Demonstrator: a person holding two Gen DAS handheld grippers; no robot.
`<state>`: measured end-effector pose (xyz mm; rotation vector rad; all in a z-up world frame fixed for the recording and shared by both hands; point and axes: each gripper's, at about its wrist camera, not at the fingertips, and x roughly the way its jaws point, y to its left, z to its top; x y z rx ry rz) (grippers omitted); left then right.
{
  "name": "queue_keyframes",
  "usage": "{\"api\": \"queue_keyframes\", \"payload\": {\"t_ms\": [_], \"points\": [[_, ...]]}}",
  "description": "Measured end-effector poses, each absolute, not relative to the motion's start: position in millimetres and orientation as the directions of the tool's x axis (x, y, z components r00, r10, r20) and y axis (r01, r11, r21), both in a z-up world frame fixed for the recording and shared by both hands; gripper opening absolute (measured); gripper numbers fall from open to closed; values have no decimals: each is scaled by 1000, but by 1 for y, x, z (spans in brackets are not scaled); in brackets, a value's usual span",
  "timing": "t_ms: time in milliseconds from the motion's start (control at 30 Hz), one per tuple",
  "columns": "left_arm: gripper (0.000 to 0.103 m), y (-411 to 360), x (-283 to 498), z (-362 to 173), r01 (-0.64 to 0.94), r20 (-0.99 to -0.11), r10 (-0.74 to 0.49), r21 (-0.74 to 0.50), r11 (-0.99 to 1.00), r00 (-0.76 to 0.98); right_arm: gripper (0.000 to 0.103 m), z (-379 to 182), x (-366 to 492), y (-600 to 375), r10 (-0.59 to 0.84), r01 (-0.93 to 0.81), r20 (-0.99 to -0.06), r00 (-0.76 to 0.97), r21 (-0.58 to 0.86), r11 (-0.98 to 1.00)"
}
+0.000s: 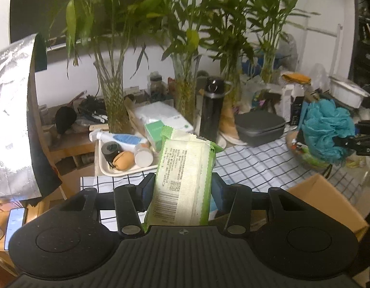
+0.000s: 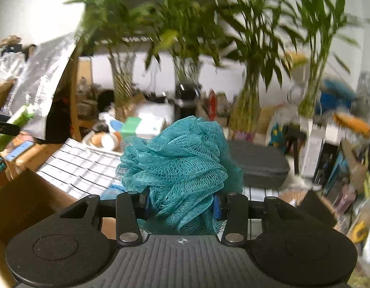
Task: Organize soft objects
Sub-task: 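Carry the wipes pack in the left tool and sponge in the right tool to the box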
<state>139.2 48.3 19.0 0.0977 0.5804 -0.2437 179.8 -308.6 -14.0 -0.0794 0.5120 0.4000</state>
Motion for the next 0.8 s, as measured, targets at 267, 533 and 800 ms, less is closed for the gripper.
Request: {"api": "queue_keyframes", "payload": {"t_ms": [267,533,800], "points": [[48,34,95,38,297,-526,-224,57,953,821,48,23,131,-305,454,-482,-428,782,49,875],[48,23,72,41,319,-526,-231,83,944,819,48,30,91,-281,535,-563,-405,742,57,824],[48,17,60,41,315,-529,-230,74,946,817,76,14,78,-261,560,-616,-468,684,40,786]]}}
